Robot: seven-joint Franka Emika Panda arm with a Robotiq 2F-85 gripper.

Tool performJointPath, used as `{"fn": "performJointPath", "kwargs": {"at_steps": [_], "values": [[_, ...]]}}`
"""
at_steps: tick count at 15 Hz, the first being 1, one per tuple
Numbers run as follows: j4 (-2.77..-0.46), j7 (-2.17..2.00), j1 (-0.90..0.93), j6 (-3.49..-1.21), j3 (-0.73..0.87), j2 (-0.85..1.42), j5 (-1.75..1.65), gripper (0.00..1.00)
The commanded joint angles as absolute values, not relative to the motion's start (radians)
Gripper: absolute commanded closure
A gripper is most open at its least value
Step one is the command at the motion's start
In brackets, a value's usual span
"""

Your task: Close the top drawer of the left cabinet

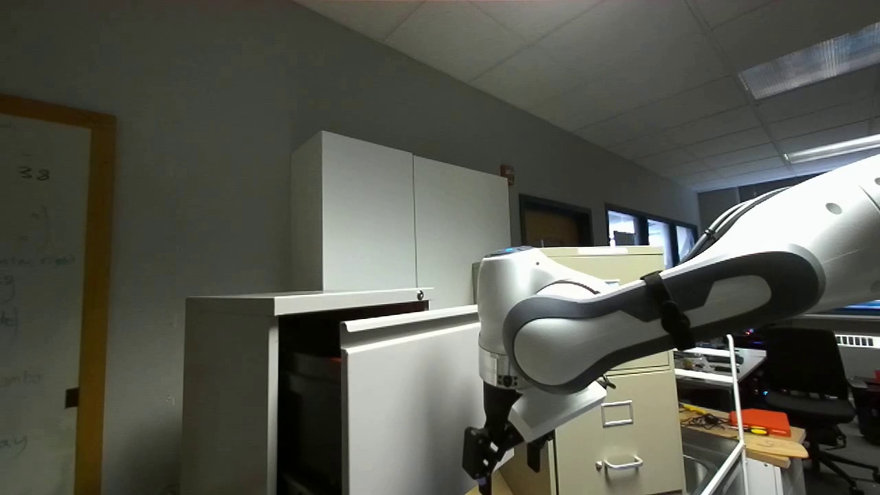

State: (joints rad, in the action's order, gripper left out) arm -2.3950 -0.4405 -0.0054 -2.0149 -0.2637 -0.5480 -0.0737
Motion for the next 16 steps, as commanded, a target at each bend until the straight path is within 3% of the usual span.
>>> {"fn": "performJointPath", "kwargs": {"at_steps": [1,6,7,8,16], "values": [[-2.383,-0.544,-0.009,-2.052,-0.291,-0.603,-0.115,0.0],[-2.377,-0.702,-0.037,-2.163,-0.349,-0.693,-0.183,0.0],[-2.376,-0.732,-0.043,-2.189,-0.362,-0.712,-0.198,0.23],[-2.376,-0.759,-0.05,-2.218,-0.375,-0.73,-0.214,0.25],[-2.386,-0.982,-0.185,-2.482,-0.497,-0.864,-0.36,0.86]]}}
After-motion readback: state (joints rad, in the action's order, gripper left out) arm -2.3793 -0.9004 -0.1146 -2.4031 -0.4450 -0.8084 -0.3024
